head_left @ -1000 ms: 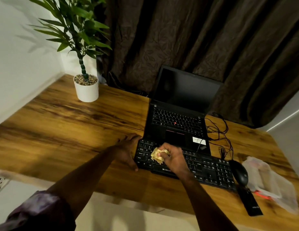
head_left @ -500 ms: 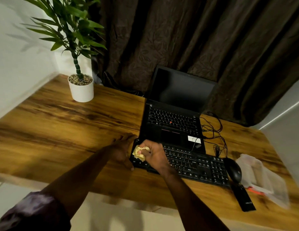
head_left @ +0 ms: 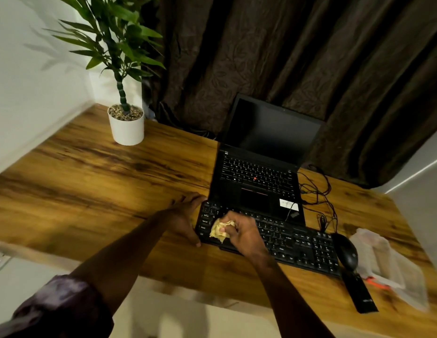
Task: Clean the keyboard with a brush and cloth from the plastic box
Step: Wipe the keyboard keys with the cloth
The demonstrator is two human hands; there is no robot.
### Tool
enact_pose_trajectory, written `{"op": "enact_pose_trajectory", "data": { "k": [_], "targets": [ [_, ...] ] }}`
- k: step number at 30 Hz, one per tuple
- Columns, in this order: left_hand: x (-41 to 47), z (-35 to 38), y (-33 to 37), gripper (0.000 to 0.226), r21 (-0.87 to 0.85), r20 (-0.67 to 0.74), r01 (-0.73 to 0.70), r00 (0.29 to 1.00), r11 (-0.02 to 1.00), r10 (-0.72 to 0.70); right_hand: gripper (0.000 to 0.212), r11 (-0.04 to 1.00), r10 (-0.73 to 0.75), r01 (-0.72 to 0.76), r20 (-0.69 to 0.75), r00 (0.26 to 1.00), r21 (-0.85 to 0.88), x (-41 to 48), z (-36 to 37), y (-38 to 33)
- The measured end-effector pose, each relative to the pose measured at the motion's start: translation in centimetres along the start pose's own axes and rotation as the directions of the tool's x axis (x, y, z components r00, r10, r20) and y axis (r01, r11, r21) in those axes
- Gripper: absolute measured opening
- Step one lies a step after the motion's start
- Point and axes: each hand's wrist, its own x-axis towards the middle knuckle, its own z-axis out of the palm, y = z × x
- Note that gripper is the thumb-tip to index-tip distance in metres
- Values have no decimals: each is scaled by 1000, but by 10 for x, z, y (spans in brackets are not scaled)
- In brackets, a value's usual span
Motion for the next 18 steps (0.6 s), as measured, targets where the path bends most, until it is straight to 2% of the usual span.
{"op": "enact_pose_trajectory", "data": {
  "k": [5, 8, 18],
  "targets": [
    [3, 2, 1, 144, 86, -13, 37, 999, 996, -36, 15, 1000, -19, 18, 30, 999, 12, 13, 21, -24],
    [0, 1, 2, 144, 70, -15, 43, 999, 997, -42, 13, 1000, -28, 27, 70, 997, 15, 21, 26, -30],
    [3, -2, 6, 147, 92, -16, 62, 998, 994, -61, 19, 999, -29, 29, -13, 999, -23, -4, -5, 4]
  ]
}}
